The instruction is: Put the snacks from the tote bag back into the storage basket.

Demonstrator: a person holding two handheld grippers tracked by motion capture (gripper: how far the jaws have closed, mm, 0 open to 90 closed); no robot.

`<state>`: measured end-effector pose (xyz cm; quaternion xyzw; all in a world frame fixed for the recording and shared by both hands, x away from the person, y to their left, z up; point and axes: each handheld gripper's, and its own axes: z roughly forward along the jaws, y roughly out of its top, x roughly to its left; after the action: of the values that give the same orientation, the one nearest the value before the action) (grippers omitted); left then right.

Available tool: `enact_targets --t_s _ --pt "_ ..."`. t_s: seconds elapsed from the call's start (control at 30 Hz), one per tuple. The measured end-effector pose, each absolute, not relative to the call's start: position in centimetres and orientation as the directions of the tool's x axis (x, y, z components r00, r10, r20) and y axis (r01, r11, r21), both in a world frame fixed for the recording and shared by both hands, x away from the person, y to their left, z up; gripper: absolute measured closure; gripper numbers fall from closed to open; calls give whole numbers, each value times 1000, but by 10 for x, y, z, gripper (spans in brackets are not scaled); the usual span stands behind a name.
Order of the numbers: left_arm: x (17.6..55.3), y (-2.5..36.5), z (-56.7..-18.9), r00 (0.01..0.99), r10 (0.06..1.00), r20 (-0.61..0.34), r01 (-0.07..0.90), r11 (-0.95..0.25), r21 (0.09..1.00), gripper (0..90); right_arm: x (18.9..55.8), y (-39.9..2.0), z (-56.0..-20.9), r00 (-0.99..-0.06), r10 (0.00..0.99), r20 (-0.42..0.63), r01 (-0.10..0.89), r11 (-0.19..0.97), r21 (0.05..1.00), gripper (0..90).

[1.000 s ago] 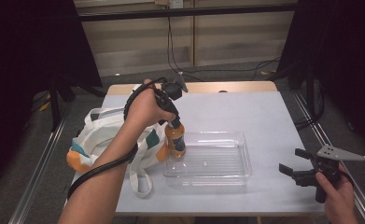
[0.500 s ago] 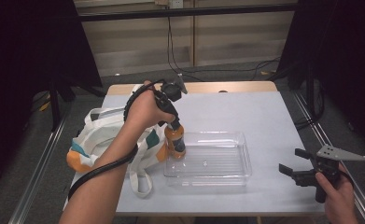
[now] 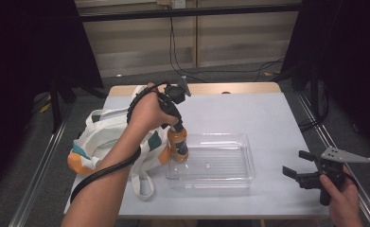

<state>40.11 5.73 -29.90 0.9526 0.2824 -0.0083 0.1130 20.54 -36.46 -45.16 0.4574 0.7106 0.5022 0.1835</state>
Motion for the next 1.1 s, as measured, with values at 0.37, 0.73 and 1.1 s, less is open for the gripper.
enact_targets --t_s 0.37,0.73,1.1 --pt "399 57 -300 845 529 -82 533 -819 213 594 205 -364 -452 -515 834 197 463 78 883 2" --pt "397 57 -301 844 530 -84 534 -817 218 592 205 -364 -451 -513 836 195 463 79 883 2" --pt "397 59 -301 835 541 -99 548 -804 231 589 205 -364 -451 -514 836 195 464 79 882 2"
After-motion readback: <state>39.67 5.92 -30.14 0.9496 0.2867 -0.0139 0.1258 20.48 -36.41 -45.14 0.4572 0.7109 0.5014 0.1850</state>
